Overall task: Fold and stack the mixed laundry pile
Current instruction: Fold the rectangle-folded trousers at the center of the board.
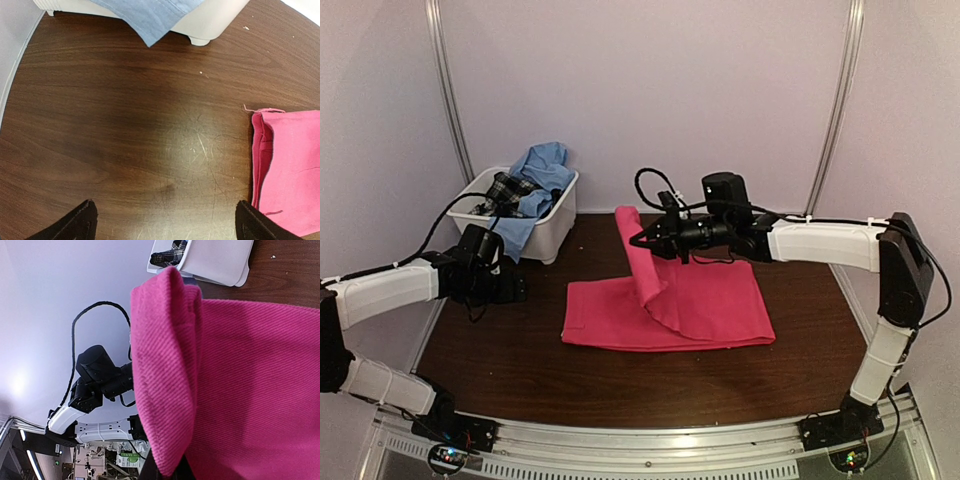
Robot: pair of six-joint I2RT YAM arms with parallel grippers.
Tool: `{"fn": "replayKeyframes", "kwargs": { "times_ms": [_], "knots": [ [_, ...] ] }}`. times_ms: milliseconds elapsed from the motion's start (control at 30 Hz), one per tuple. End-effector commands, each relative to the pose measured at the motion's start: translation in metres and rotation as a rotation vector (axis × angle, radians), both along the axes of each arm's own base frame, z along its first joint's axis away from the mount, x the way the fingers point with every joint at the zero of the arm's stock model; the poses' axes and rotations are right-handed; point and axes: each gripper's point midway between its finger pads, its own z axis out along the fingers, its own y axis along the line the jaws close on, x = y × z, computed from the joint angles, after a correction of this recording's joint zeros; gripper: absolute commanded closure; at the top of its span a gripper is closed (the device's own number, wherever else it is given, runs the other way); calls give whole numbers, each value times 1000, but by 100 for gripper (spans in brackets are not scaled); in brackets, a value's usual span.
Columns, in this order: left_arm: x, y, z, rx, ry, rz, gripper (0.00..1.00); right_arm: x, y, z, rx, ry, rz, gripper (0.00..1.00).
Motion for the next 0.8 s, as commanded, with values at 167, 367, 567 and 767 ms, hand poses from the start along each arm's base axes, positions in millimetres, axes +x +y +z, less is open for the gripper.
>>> {"fn": "replayKeyframes", "kwargs": {
  "times_ms": [167,367,567,767],
  "knots": [
    [10,-2,12,-12,-29,-6,2,-1,45,9,148,27,83,100],
    [10,-2,11,-12,-26,-8,2,5,67,-17,157,76,92,100],
    [11,-6,7,-25,-16,-15,2,5,91,-51,165,117,105,98],
    [13,-13,7,-58,-20,-29,2,-2,124,-58,216,123,176,71]
  ]
}}
